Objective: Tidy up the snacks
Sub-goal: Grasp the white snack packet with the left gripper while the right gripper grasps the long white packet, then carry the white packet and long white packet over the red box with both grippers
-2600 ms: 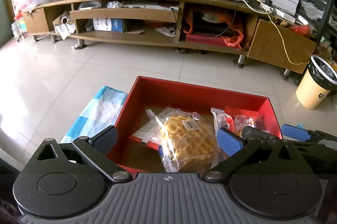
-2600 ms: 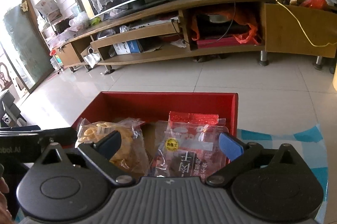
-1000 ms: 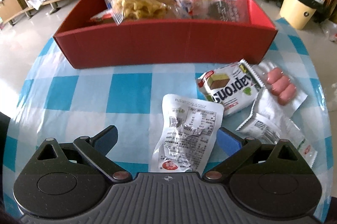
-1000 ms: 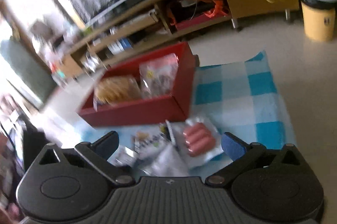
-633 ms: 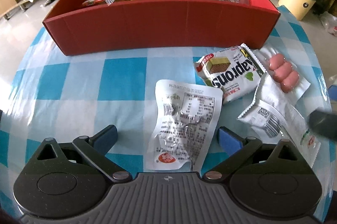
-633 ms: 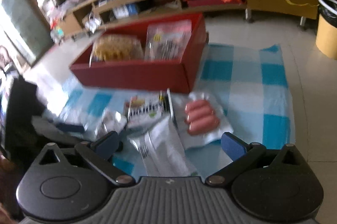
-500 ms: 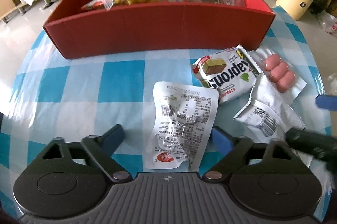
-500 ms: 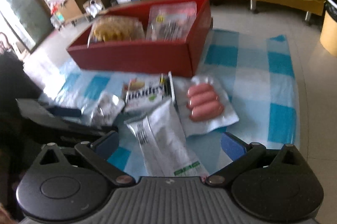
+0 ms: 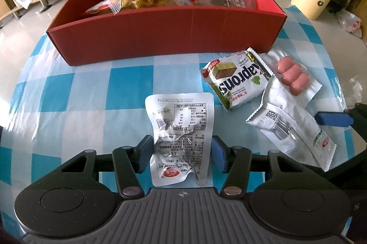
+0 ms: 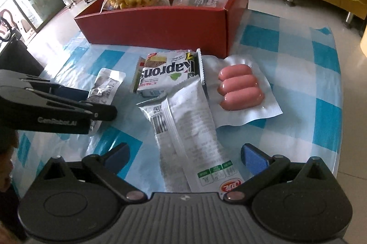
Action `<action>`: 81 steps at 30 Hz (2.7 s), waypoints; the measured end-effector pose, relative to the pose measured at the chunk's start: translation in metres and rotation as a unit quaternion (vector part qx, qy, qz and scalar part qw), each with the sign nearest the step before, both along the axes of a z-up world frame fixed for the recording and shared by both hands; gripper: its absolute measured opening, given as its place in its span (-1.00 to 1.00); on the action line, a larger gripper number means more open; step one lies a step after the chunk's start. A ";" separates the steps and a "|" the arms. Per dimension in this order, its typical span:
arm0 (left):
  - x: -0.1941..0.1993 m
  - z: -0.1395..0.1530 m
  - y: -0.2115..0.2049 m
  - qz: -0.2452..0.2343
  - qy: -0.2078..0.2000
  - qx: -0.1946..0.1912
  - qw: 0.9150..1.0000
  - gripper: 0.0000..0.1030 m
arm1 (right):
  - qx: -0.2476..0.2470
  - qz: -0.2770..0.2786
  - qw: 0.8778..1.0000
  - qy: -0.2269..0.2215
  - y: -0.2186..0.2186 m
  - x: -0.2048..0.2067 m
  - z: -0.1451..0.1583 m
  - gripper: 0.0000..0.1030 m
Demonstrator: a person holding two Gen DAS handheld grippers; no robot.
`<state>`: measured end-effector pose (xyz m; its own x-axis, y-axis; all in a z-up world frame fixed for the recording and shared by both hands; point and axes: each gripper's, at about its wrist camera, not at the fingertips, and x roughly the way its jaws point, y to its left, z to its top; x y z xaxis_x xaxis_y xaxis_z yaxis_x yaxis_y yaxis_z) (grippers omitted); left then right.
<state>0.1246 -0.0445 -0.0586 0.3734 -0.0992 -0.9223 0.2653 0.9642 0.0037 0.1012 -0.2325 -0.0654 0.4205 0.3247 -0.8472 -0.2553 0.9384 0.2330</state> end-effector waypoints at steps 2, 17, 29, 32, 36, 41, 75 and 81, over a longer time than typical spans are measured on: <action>-0.001 0.000 0.003 0.000 0.001 -0.004 1.000 0.23 | -0.006 0.010 1.000 -0.007 0.000 -0.001 -0.001 1.00; -0.008 -0.005 -0.008 -0.024 -0.004 0.020 1.000 0.45 | -0.055 0.024 0.997 -0.042 0.013 -0.004 0.011 -0.11; 0.000 0.011 0.005 0.004 -0.005 -0.005 1.000 0.23 | 0.000 -0.017 0.998 -0.066 -0.004 0.003 0.033 -0.19; 0.000 0.020 0.006 0.005 -0.014 -0.015 1.000 0.23 | 0.013 -0.025 0.997 -0.070 -0.008 0.005 0.038 -0.19; -0.001 0.029 0.006 0.006 -0.022 -0.027 0.999 0.23 | 0.022 -0.031 0.996 -0.076 -0.011 0.007 0.043 -0.19; -0.002 0.041 0.006 0.003 -0.032 -0.040 0.999 0.24 | 0.034 -0.040 0.995 -0.083 -0.014 0.010 0.049 -0.19; 0.053 0.094 0.000 0.030 -0.123 -0.067 0.990 0.25 | 0.086 -0.081 0.983 -0.144 -0.006 0.069 0.085 -0.19; 0.070 0.091 -0.005 0.034 -0.126 -0.054 0.990 0.25 | 0.090 -0.090 0.981 -0.149 -0.005 0.091 0.086 -0.19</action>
